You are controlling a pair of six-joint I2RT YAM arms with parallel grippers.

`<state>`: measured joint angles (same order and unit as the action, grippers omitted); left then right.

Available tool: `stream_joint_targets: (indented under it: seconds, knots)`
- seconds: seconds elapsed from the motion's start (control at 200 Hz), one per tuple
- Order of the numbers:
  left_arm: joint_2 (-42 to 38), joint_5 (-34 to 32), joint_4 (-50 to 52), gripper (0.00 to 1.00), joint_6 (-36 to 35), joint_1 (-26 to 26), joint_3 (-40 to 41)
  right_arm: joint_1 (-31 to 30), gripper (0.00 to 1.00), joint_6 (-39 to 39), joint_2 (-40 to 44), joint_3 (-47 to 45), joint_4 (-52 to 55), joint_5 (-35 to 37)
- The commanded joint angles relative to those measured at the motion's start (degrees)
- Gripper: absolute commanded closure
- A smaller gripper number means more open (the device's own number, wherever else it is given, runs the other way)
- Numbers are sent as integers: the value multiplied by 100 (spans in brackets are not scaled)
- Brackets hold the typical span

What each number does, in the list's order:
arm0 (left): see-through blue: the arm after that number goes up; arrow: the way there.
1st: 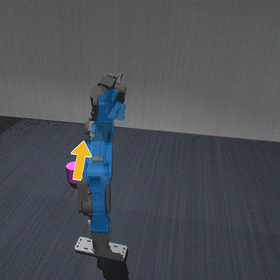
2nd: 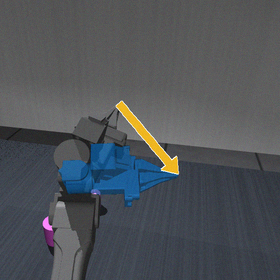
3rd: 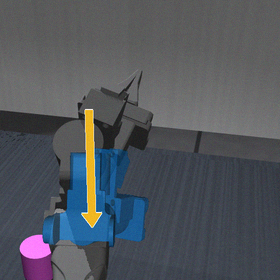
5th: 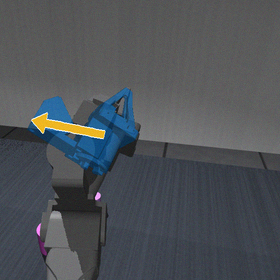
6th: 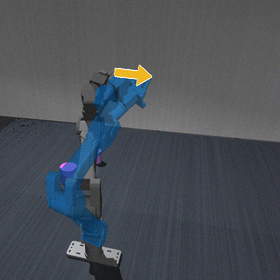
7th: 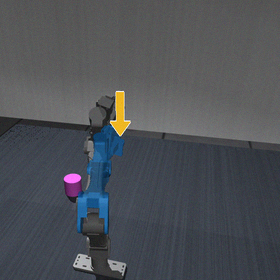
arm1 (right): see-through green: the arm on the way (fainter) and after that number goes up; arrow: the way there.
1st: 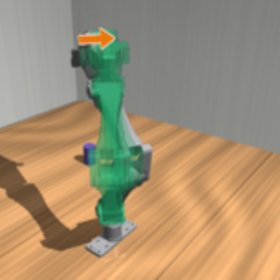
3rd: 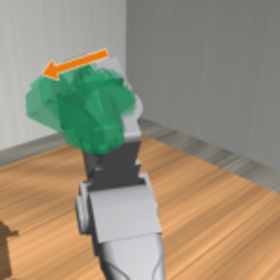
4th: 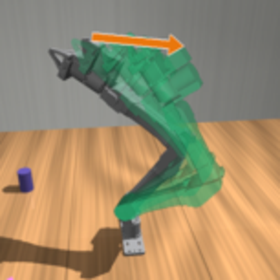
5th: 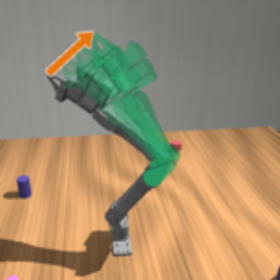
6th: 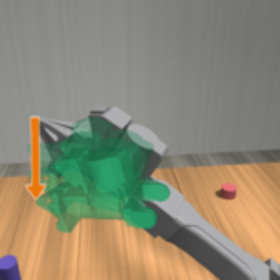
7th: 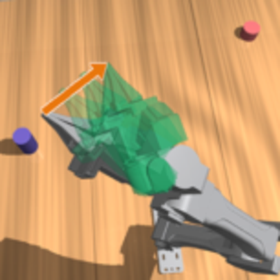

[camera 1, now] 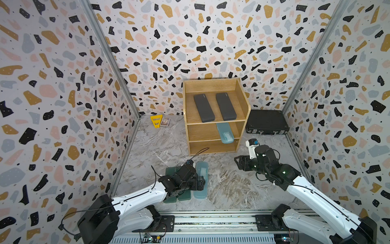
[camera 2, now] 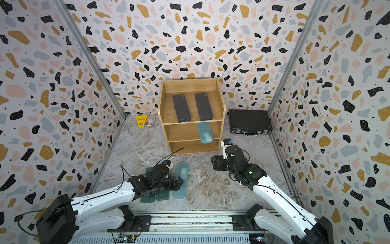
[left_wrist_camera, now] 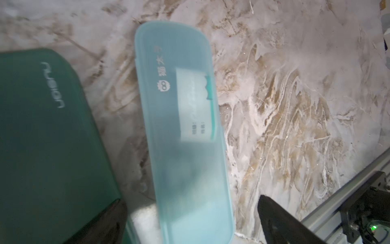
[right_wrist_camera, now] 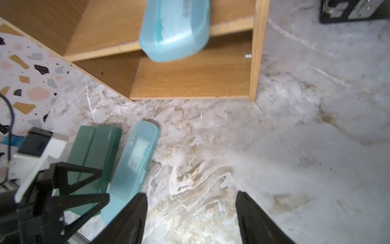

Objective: Place the pencil cases on the shelf according to color
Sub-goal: Place the pencil case on the shelf, then move the pencil case to the center of the board.

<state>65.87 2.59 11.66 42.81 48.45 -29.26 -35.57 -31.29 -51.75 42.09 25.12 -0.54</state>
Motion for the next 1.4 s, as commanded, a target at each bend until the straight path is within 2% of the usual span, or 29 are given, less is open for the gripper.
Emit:
stream_joint_targets:
  seconds: [0.0,0.33,0.621,0.806,0.976,1.076,1.181,1.221,1.271,1.396]
  knots:
    - [235,-21,37,0,120,177,-115,24,28,-42,288,-214,387,18]
    - [167,-259,171,0,474,382,43,24,27,-114,715,-504,647,148]
    - [197,-337,-41,0,903,874,-43,24,27,-165,696,-657,573,80]
    - [492,-495,-602,0,1133,1002,-109,24,27,-181,735,-658,633,115]
    - [1062,-430,-867,0,1070,1022,-580,24,26,-202,854,-649,742,116]
    - [1232,-540,-713,0,1011,1039,-875,24,21,-224,866,-658,822,25]
    - [1016,-743,-499,0,939,1040,-980,22,14,-328,859,-689,871,-91]
    - [873,-843,-302,0,883,1036,-1026,15,11,-389,868,-735,820,-174]
    - [642,-1028,93,0,815,1042,-1098,15,0,-470,877,-810,693,-301]
    - [-189,-1847,1074,0,719,1036,-1040,-84,0,-600,835,-999,314,-506]
